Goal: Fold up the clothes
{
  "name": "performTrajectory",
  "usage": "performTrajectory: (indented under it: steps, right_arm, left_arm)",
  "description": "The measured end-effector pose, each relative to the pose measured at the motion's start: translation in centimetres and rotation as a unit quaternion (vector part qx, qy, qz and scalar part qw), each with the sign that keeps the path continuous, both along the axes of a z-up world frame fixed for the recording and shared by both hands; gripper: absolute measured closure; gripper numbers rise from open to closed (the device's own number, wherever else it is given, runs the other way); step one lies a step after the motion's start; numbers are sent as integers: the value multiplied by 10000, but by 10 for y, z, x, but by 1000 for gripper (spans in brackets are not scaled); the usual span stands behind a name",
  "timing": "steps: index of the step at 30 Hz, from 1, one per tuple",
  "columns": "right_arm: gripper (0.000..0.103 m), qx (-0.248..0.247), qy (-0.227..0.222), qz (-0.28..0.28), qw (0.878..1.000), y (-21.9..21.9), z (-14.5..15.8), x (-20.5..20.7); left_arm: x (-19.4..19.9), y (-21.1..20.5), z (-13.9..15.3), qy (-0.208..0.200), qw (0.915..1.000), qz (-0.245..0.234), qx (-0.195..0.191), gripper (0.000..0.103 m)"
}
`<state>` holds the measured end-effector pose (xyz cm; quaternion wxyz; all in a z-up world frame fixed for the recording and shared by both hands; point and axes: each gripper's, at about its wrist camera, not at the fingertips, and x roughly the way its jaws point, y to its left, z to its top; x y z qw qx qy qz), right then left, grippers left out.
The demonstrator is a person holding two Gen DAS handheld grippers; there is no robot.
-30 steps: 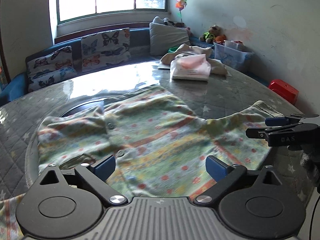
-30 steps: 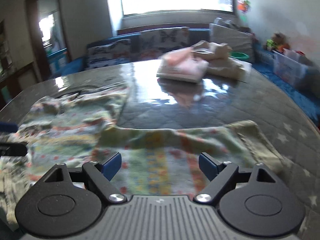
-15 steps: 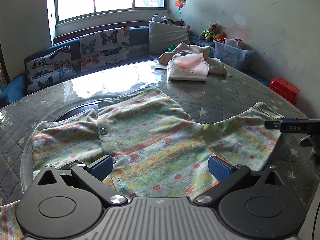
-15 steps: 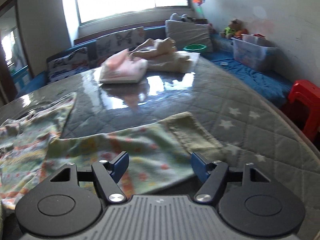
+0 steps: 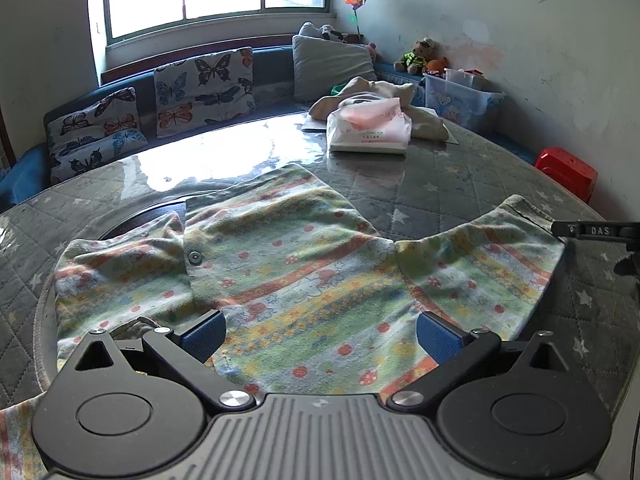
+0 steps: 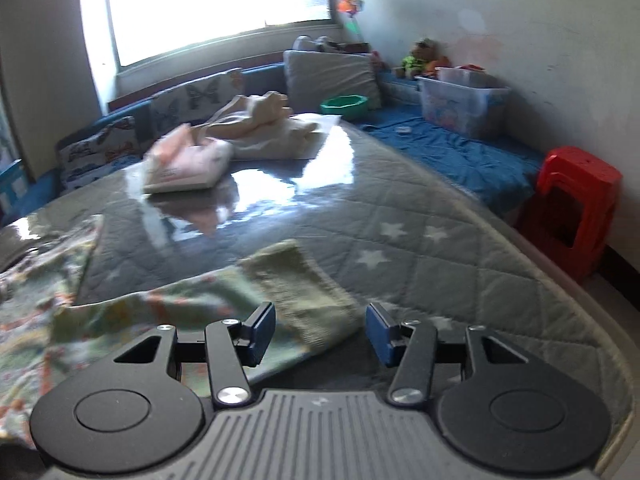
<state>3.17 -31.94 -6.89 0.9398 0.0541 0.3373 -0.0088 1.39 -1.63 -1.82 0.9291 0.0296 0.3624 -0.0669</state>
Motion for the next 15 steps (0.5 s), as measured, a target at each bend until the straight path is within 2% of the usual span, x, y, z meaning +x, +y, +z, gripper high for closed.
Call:
performTrajectory:
  steps: [6,11,12,13,15]
  right_arm:
    - [56,-35,71,-2,10000,-2,-7,3]
    - [73,136,53,50,9999,-2,-5,5]
    - [78,189,47,45,9998,-3,-5,5]
    - [87,278,45,51,9996,-5,-5,5]
    - [91,445,39,50,9990,-8,-4,5]
  left_arm:
    - [2,-2,-2,45,10000,19,25,0]
    - [1,-4,-3,67,10000,-1,25,0]
    - [1,-4,-3,72,10000,3,28,0]
    - [1,-3,-3,76,10000,8,31,0]
    - [1,-3,-4,85,10000,17,38,0]
